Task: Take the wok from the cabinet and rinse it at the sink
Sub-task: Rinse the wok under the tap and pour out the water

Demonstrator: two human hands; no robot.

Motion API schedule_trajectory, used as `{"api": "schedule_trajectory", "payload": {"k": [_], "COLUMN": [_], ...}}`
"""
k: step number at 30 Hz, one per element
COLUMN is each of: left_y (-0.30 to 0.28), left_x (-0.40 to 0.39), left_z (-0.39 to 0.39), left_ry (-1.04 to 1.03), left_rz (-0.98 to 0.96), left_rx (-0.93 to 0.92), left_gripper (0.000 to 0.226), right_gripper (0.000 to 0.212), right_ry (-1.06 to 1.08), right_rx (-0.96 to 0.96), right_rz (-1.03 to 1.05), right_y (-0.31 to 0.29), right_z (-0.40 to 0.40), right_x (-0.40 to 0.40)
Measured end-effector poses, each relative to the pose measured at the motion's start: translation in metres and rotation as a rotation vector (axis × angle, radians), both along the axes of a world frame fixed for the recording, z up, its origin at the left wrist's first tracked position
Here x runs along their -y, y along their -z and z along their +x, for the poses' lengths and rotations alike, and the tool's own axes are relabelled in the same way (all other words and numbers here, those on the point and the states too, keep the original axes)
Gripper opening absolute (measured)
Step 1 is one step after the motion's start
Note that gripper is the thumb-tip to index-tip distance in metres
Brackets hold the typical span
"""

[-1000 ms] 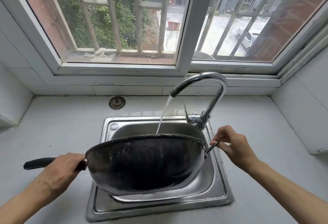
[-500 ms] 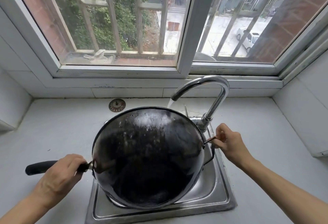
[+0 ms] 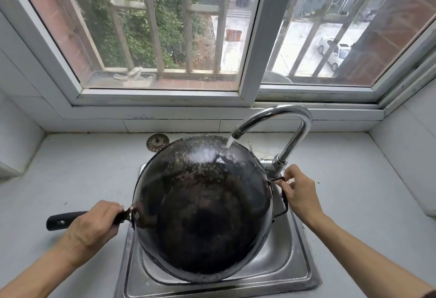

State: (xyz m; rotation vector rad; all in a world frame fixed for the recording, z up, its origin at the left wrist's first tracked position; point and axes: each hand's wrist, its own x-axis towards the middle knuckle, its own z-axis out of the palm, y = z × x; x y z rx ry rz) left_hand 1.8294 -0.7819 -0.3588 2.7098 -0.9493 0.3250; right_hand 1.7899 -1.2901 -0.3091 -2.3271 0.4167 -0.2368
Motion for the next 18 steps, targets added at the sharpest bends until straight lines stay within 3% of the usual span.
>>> {"api": "schedule_trajectory", "payload": {"k": [7, 18], "left_y": [0.003, -0.004], "left_x": [0.001, 0.001], "left_z": [0.005, 0.005], "left_ry": [0.034, 0.041], "left_rz": [0.006, 0.022], "left_rx": [0.059, 0.052], "left_gripper": [0.026, 0.025], "right_gripper": [0.029, 0.065], "right_ry": [-0.135, -0.447], "right_rx": [0.068, 0.009], "right_rz": [-0.097, -0.12], "right_y": [0.014, 0.016], "right_z": [-0.008, -0.023], "right_x": [0.004, 0.021]}}
